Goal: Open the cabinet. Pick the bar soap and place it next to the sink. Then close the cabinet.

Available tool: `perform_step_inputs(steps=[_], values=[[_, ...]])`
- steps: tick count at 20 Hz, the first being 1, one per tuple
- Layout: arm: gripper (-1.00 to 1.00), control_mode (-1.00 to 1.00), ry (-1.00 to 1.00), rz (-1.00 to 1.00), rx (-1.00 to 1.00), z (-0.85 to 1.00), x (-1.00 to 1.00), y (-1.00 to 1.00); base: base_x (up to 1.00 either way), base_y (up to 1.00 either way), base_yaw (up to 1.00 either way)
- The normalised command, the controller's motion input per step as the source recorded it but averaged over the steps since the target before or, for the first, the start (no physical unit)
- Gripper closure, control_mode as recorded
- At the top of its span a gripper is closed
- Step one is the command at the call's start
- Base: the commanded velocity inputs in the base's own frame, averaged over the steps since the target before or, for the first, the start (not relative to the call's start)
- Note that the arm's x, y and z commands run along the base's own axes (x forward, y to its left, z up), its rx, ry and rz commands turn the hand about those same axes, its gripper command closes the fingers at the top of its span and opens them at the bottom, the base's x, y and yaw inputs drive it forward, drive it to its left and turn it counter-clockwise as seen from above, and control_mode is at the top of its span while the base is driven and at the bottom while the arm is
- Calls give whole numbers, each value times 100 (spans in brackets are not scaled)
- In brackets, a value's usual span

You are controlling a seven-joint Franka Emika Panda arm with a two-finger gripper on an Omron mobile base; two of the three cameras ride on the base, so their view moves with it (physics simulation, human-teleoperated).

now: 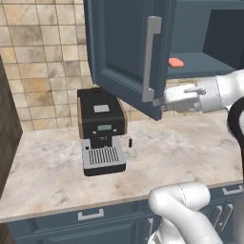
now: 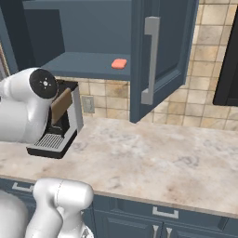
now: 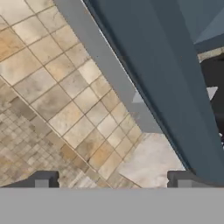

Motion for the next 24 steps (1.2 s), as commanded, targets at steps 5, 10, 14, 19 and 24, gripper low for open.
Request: perform_step_inputs(steps=[5,10,14,19,24], values=[[-100,-100,-4,-9,-17,12,-27,-65,0,0,0],[-100,-100,-2,-30,-21,10,18,-94,0,0,0],[-100,-100,0,-51,-31,0,76,-38,0,0,0],[-100,-100,-1,-35,-15,0,80,-41,0,0,0],[-100,-100,-14,-1,0,0,70,-35,0,0,0]])
